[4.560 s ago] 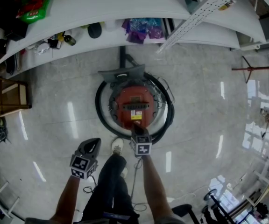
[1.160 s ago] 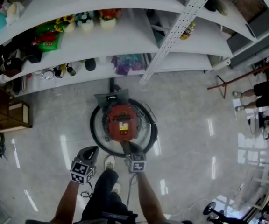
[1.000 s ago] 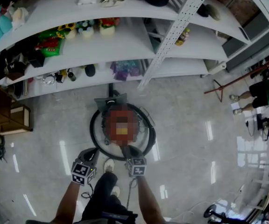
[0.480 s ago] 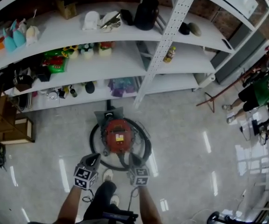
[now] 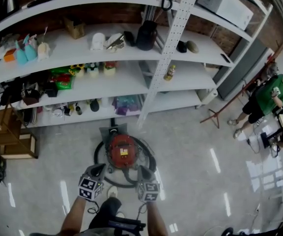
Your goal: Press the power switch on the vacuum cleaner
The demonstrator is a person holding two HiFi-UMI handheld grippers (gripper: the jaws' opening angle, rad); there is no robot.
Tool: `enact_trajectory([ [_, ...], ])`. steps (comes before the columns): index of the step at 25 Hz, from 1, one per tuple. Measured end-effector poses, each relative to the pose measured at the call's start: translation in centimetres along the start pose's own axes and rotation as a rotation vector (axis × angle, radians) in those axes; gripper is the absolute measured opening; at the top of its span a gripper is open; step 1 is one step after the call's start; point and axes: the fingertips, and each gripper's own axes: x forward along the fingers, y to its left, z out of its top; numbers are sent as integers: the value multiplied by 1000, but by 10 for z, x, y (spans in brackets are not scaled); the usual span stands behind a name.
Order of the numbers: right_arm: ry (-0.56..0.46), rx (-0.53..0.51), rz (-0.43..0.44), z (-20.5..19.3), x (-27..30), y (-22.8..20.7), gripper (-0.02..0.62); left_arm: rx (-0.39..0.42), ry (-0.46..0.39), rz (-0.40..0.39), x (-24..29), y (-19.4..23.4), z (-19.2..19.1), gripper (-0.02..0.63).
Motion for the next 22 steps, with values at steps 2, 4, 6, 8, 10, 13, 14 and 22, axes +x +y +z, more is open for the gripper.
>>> enact_trajectory([
  [2, -18, -9, -5, 8, -15, 5, 12, 9, -13, 1, -9, -6, 6, 8],
  [4, -32, -31, -7, 15, -29, 9, 12, 18, -26, 1, -18, -12, 11, 8],
  [6, -46, -45, -6, 21, -43, 13, 11, 27, -40, 1, -27, -19, 17, 8],
  [8, -58, -49, -7, 24, -58, 15, 11, 34, -52, 4, -36, -26, 21, 8],
  [10, -72, -50, -13, 29, -72, 18, 12, 39, -65, 7, -44, -32, 24, 8],
  [13, -90, -48, -19, 35, -93, 23, 11, 51, -87, 6, -58, -42, 32, 8],
  [14, -96, -48, -21, 37, -100, 25, 11, 57, -95, 6, -64, -46, 35, 8],
  [22, -133, -81, -42, 41, -154, 30, 12, 100, -154, 9, -103, -75, 50, 8],
])
